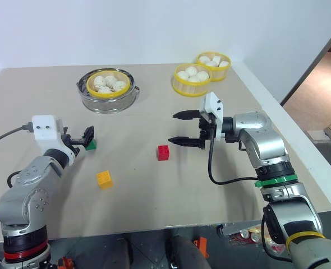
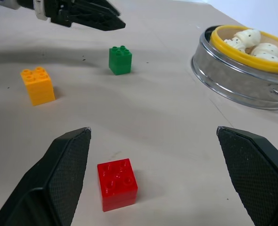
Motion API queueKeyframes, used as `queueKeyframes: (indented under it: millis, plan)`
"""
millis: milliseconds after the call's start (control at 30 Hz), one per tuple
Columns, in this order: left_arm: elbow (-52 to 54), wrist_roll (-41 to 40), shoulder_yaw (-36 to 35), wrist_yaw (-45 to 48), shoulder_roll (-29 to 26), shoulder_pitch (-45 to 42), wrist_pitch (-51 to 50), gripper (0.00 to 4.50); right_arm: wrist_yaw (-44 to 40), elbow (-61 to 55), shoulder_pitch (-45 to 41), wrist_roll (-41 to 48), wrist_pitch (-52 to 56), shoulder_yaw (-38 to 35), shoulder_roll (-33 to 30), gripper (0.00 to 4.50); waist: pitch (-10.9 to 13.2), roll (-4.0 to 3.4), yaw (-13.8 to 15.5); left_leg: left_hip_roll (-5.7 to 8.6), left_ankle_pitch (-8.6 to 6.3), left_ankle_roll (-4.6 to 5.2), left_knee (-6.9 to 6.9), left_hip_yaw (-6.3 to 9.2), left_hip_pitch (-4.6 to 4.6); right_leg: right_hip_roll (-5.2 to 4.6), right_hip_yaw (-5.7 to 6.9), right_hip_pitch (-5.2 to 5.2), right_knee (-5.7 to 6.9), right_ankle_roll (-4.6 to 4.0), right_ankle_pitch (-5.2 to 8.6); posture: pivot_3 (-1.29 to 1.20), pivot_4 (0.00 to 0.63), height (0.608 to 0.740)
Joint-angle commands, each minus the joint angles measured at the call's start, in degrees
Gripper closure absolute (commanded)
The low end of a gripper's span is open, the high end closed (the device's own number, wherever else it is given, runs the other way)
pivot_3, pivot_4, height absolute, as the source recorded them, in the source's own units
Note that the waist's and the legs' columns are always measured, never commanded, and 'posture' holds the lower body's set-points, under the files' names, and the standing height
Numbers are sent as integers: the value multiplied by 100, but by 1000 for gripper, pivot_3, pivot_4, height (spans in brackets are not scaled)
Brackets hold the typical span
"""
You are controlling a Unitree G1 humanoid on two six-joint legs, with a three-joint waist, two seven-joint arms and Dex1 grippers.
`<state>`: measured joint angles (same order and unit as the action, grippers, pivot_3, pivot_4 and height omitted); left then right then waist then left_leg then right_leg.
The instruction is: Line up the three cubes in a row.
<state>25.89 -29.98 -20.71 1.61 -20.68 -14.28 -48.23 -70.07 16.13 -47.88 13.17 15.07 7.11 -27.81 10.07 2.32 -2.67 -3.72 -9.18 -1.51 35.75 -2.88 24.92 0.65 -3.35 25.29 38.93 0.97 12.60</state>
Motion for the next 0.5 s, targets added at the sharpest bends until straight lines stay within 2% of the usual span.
queueKeyframes:
  millis: [33,233,500]
  plan:
    - [444,117,127,-626,318,-82,-433,0,-48,24,-150,38,-148,-14,4,57,0,1,2,1,0,0,0,1,0,0,0,0,0,0,0,0,150,740]
    - [292,293,-23,-1241,653,-409,-900,0,-21,100,-174,17,-250,65,88,57,0,3,-3,3,0,0,2,7,-2,4,0,-2,1,2,-4,0,150,740]
    - [-71,394,-166,-1380,703,-669,-1283,0,10,170,-212,-24,-336,85,49,57,0,3,0,5,1,-2,3,8,0,2,0,-2,-1,4,-4,0,150,740]
